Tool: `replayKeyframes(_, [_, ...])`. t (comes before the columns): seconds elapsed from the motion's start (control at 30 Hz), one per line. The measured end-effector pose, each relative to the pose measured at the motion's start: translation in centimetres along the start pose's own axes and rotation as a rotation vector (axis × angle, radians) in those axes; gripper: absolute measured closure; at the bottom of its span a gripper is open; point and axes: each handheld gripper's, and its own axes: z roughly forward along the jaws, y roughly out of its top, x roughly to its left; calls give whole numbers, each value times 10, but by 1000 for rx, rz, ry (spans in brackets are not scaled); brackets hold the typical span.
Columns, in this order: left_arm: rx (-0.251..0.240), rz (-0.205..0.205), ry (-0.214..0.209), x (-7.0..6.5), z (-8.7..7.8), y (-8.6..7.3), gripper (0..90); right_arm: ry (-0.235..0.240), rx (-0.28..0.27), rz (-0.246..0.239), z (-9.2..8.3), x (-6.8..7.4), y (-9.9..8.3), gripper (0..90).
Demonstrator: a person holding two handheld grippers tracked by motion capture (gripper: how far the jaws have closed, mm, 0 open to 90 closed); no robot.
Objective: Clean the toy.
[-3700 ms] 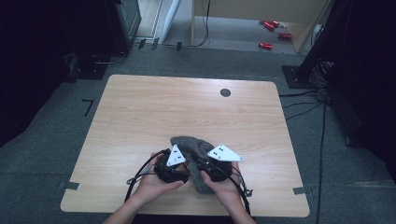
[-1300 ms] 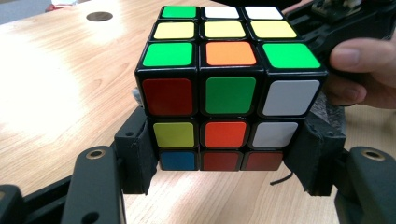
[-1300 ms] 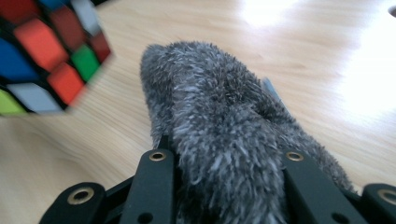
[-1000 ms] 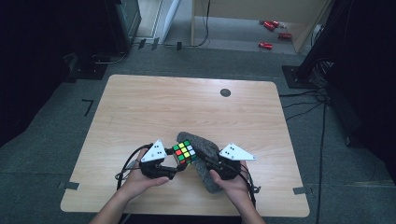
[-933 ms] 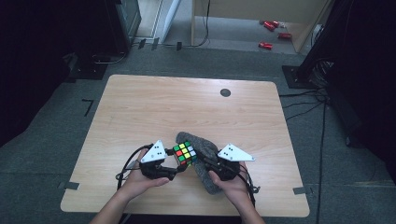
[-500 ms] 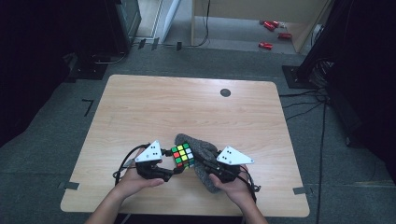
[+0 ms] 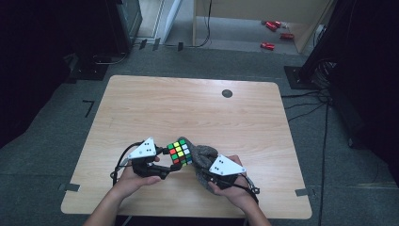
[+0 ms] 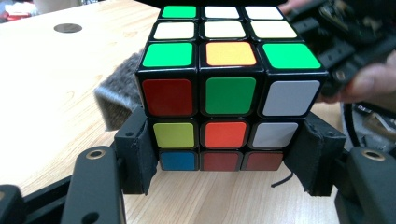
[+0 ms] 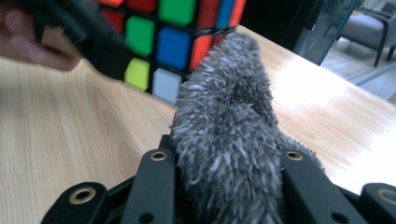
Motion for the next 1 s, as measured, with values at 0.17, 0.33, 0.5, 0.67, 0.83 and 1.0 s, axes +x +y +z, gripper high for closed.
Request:
replayKeyframes(0.17, [21, 1, -6, -1, 2, 0, 354, -28, 19, -59, 3, 4, 1, 712])
replayKeyframes(0.33, [46, 24, 24, 0, 3, -3, 354, -34, -39, 49, -4, -6, 4, 704])
replayKeyframes(0.5, [70, 59, -3, -9, 15, -6, 354, -50, -88, 105, -10, -7, 11, 714])
replayKeyframes(0.67, [63, 61, -20, -12, 20, -8, 354, -29, -133, 230, -13, -10, 15, 726])
replayKeyframes(0.83, [53, 40, 23, -7, 17, -10, 354, 24, -142, 291, -16, -13, 14, 729])
replayKeyframes(1.0, [14, 36, 37, -4, 10, -8, 354, 64, -107, 290, -10, -11, 10, 729])
